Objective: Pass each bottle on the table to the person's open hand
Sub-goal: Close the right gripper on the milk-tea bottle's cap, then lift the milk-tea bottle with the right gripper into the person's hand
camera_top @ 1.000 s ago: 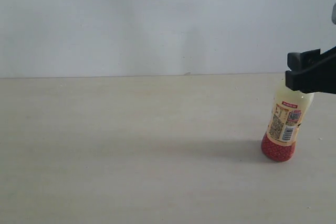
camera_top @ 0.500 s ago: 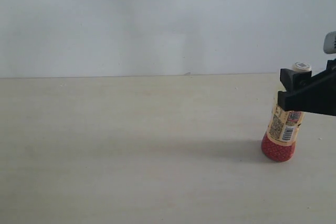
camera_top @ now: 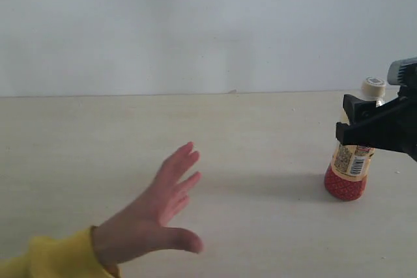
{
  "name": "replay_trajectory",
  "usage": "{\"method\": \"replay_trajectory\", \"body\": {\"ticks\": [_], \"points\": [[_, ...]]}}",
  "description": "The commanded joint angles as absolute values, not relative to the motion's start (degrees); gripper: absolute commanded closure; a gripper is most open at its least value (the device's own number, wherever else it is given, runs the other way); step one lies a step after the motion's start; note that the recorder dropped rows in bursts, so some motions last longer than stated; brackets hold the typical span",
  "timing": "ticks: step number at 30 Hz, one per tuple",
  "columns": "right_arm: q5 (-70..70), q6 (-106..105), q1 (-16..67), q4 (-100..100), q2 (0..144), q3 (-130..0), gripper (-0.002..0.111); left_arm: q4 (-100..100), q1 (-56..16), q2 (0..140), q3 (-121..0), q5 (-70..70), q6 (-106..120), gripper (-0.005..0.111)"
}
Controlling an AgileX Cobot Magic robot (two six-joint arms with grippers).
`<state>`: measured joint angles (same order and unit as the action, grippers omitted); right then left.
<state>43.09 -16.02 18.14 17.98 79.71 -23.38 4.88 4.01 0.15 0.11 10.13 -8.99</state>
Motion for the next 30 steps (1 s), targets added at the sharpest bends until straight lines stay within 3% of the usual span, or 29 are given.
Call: {"method": "replay_trajectory", "body": {"ticks": [1, 9, 18, 20, 22, 24, 30], "points": [[44.05, -17.46, 17.7, 20.95, 81.9, -25.8, 0.037, 4.91, 4.16, 0.0, 0.0, 10.26, -9.24, 0.103], [44.55, -20.79, 16.91, 24.53, 82.45, -26.8, 0.037, 4.91, 4.16, 0.0, 0.0, 10.26, -9.24, 0.103], [39.29, -8.1, 9.67, 11.14, 87.96, -33.33, 0.037, 4.91, 4.16, 0.0, 0.0, 10.26, -9.24, 0.103], [37.59, -8.1, 9.67, 11.05, 90.04, -33.91, 0.045, 4.91, 4.16, 0.0, 0.0, 10.26, -9.24, 0.103], [37.82, -8.07, 9.67, 11.05, 91.36, -33.91, 0.074, 4.91, 4.16, 0.0, 0.0, 10.26, -9.24, 0.103], [38.8, -8.07, 9.8, 10.03, 90.79, -33.91, 0.109, 4.91, 4.16, 0.0, 0.0, 10.26, -9.24, 0.103], [35.05, -7.26, 13.33, 4.56, 80.47, -33.91, 0.109, 4.91, 4.16, 0.0, 0.0, 10.26, -9.24, 0.103]]}}
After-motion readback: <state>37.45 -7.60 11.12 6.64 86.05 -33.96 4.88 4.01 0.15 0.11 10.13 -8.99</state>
